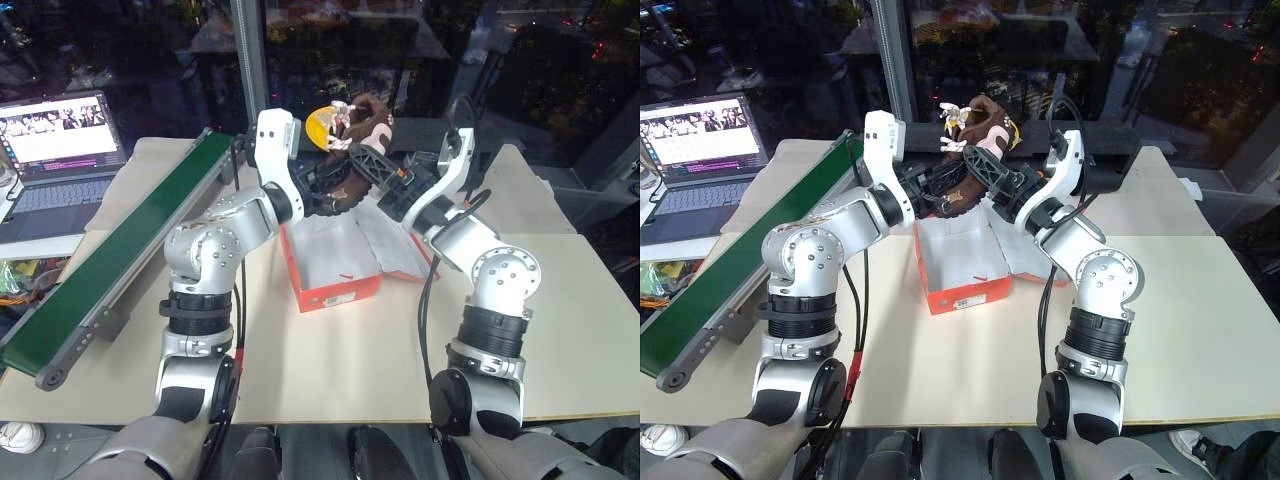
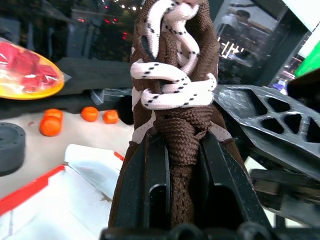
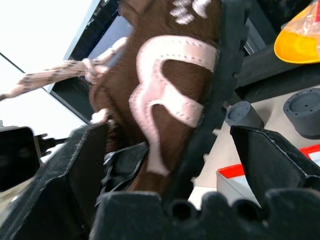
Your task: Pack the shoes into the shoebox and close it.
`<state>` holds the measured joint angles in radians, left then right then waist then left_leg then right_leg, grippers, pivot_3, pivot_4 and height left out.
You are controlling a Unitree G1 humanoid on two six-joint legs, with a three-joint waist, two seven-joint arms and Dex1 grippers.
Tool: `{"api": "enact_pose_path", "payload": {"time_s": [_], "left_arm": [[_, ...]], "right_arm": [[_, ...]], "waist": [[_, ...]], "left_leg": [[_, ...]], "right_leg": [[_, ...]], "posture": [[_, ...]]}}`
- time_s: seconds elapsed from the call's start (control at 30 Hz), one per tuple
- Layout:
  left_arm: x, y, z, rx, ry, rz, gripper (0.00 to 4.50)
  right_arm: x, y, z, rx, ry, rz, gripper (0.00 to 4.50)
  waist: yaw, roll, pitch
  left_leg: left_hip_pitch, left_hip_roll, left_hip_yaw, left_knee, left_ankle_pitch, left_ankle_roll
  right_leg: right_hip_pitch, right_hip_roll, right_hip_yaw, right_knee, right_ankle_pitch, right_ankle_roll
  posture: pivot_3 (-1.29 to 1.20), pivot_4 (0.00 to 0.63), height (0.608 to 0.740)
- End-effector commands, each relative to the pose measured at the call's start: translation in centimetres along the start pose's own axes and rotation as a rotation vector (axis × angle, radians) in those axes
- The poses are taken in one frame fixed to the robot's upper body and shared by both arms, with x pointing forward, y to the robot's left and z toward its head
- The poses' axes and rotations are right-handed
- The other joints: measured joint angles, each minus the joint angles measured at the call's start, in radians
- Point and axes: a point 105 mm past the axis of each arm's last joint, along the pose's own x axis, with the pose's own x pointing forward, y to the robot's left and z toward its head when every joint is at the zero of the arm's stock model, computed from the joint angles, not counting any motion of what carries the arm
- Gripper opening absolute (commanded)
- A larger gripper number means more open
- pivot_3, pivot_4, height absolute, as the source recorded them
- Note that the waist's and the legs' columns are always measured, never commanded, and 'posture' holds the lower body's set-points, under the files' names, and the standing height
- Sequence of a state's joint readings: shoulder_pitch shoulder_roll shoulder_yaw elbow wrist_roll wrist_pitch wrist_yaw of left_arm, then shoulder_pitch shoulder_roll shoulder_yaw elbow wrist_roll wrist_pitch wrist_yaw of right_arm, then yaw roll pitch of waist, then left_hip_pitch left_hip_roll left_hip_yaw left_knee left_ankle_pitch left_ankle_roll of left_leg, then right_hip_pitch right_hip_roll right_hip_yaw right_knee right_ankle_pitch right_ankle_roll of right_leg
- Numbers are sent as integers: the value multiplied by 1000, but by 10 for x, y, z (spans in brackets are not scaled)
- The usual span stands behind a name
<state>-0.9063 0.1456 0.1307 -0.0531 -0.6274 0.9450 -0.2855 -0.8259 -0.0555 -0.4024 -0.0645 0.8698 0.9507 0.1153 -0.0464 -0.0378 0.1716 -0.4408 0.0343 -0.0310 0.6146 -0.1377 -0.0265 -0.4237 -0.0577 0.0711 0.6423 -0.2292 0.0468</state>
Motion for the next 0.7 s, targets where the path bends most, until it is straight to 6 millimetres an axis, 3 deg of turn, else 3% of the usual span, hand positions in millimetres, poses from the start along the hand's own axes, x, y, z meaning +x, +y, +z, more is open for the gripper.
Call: {"api": "enact_pose_path", "payload": {"time_s": [0.03,0.1,0.3,0.33,0.4,0.53,0.63,0.7], "left_arm": [[1,-21,17,41,-54,-64,429],[1,-20,17,42,-53,-59,429],[-2,-16,14,34,-39,-43,429],[-3,-15,14,26,-41,-35,1189],[-5,-13,17,8,-50,-35,1806],[-9,-7,25,13,-73,-11,3190],[-18,15,39,62,-100,91,4262],[-34,43,47,146,-96,196,4500]], "right_arm": [[4,10,9,-6,-52,43,3473],[6,11,12,6,-77,42,2685],[7,13,22,6,-128,47,874],[7,13,23,1,-134,47,656],[7,14,25,-4,-145,46,426],[7,12,29,-28,-155,29,403],[7,10,31,-77,-142,5,390],[9,4,27,-179,-71,-42,388]], "waist": [[0,0,0],[0,0,0],[1,0,0],[1,0,0],[1,0,0],[2,0,0],[-2,0,0],[-4,0,0]], "left_leg": [[0,0,0,0,0,0],[0,0,0,0,0,0],[0,0,0,0,0,0],[0,0,0,0,0,0],[0,0,0,0,0,0],[0,0,0,0,0,0],[0,0,0,0,0,0],[0,0,0,0,0,0]], "right_leg": [[0,0,0,0,0,0],[0,0,0,0,0,0],[0,0,0,0,0,0],[0,0,0,0,0,0],[0,0,0,0,0,0],[0,0,0,-1,0,0],[0,0,0,0,0,0],[0,0,0,0,0,0]], "posture": [[0,150,740],[0,150,740],[0,150,740],[0,150,740],[0,150,740],[0,150,740],[0,150,740],[0,150,740]]}}
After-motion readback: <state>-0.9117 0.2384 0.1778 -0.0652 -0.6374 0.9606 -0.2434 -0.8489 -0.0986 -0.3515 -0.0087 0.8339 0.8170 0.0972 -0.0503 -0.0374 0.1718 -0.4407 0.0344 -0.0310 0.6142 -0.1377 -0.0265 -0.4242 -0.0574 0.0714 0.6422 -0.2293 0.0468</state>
